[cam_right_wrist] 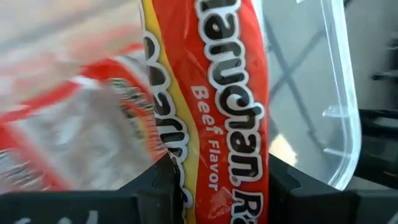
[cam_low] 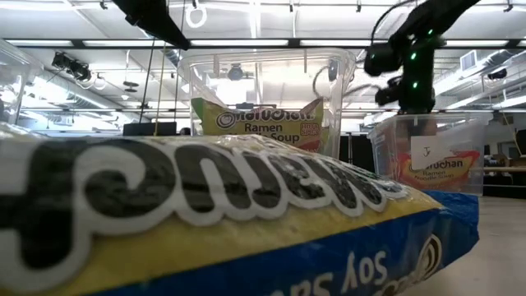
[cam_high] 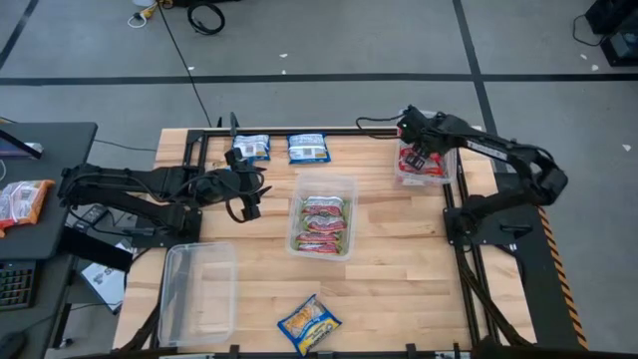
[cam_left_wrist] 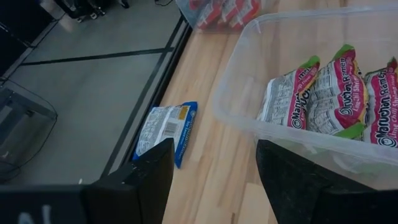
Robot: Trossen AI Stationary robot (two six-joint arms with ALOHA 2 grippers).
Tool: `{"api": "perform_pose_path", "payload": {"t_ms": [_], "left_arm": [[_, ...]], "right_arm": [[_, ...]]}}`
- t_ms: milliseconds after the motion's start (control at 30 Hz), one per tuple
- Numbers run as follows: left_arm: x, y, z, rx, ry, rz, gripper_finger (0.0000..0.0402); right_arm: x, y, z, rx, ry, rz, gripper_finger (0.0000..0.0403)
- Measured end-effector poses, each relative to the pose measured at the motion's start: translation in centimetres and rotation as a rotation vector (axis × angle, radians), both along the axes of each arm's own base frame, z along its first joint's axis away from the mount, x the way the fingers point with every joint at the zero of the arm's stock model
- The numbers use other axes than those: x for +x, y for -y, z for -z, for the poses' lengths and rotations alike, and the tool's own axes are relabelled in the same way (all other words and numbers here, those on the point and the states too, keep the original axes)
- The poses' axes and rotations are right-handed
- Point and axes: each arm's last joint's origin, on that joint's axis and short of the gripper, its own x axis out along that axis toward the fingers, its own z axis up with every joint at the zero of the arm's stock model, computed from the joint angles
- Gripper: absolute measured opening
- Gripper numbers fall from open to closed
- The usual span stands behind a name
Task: Sort Maruchan noodles
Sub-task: Put the red noodle pack into the top transparent container
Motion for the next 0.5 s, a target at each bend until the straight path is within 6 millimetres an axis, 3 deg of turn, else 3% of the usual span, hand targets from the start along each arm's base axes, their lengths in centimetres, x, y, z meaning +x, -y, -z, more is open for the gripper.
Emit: {"api": "perform_pose_path", "payload": {"t_ms": [233,500], "left_arm": [[-0.3,0.0,0.4,-0.002,-0.052,-0.005,0.0231],[-0.7,0.0,0.8,-0.039,-0.081,-0.035,0.0231]], "right_arm": [[0.5,3.1,3.4,0.072,-0.186,-0.072,0.0137],[-0.2,5.1,3.6,0.155,-0.081,-0.27,0.0137]]}}
